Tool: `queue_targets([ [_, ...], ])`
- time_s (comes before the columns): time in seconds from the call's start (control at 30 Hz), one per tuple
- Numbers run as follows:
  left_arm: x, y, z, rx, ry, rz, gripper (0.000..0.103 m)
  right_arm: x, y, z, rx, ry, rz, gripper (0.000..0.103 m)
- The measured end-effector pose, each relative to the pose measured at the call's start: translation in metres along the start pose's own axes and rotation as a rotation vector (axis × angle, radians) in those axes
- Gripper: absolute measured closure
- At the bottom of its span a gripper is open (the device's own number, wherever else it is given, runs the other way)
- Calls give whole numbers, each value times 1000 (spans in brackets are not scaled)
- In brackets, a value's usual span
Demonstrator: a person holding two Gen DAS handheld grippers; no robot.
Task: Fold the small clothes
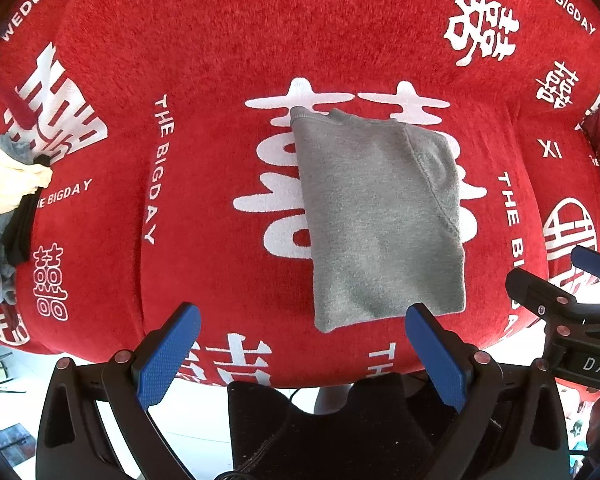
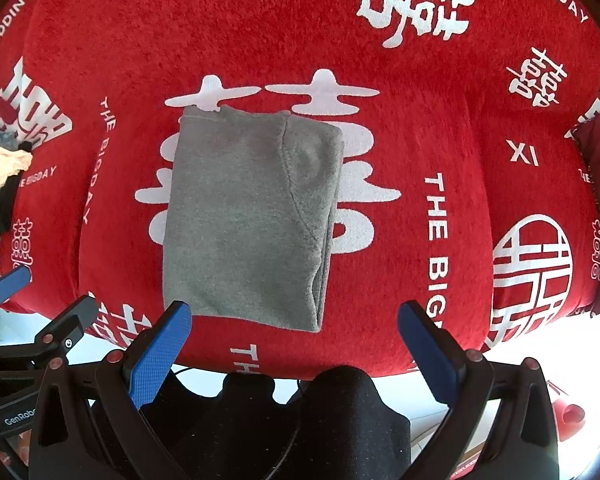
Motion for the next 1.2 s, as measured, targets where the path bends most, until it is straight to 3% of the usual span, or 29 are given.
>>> queue_targets([
  [1.2,5,3,-3,-12,37,0,1,4,6,-4,-15,-8,-12,0],
])
Point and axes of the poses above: each gripper's, at about its wrist camera, not at the fingertips, and z roughly the way its jaws point, x to its left, y to its top, the point moved 5 cm from there along z, roughly the way its jaws point, and after that the axes turned 13 degrees about z, right-handed, at the moved point
